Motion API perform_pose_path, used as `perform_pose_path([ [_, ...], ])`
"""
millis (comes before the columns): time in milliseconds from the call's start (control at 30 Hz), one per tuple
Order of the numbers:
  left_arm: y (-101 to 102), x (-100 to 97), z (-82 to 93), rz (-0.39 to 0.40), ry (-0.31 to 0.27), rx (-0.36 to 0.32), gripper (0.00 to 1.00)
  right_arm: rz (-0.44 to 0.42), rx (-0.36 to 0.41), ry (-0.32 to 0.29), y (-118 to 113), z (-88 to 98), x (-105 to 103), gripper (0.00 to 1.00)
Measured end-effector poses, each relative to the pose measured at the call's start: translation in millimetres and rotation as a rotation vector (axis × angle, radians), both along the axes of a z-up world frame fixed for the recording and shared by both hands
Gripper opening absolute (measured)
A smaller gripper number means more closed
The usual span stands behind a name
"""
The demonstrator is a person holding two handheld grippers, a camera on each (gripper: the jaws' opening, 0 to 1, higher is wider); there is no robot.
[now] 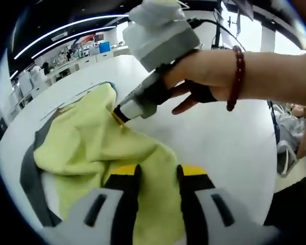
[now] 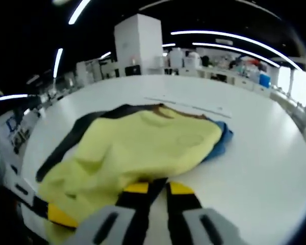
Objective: Fold the garment on the visible template until the final outline fits inside the template.
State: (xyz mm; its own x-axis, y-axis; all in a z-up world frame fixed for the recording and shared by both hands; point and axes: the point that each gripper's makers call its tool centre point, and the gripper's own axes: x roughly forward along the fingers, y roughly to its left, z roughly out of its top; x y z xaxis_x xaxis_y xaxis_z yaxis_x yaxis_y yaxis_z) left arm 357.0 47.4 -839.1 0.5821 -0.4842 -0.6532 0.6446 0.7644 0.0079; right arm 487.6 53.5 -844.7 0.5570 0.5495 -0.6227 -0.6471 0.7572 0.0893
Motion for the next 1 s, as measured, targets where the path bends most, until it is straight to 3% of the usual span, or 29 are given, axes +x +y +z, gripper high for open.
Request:
perform_pose_path([
  [67,0.5,0.5,-0.4,0.002,0.001,0.003,0.27,0.013,-0.012,0.0,1.9,-1.2,-2.7,0.0],
  [267,2.8,4.9,-0.3,0.046,0.025,-0.036,0.22,-0.019,-0.006,0.026,0.8,-2.4,-2.3,0.0],
  [367,6.5,7.5,1.4,0.052,0.036,-0.056,0.13,-0.021,-0.005,0.035,0.8,-2.2,-2.2,0.0],
  [433,9.0,10.1,4.3,0.067,0.046,-0.085,0.01,-0.021,-0.003,0.039,0.7,-2.3,-2.5,0.0],
  [567,13.2,13.2,7.0,0.095,0.087,-0.15,0.0,-0.026,0.011,0.049,0.4,-2.4,-0.7,0.0],
  [800,19.7,16.2,39.3,0.102,0.059,-0.24,0.0,-0.008,0.019,0.024,-3.7,10.9,-0.7,0.0],
  [1000,36.9,22.0,65.8,0.141,0.033,-0.33,0.0,-0.013,0.004,0.015,-15.6,20.7,-3.7,0.0],
])
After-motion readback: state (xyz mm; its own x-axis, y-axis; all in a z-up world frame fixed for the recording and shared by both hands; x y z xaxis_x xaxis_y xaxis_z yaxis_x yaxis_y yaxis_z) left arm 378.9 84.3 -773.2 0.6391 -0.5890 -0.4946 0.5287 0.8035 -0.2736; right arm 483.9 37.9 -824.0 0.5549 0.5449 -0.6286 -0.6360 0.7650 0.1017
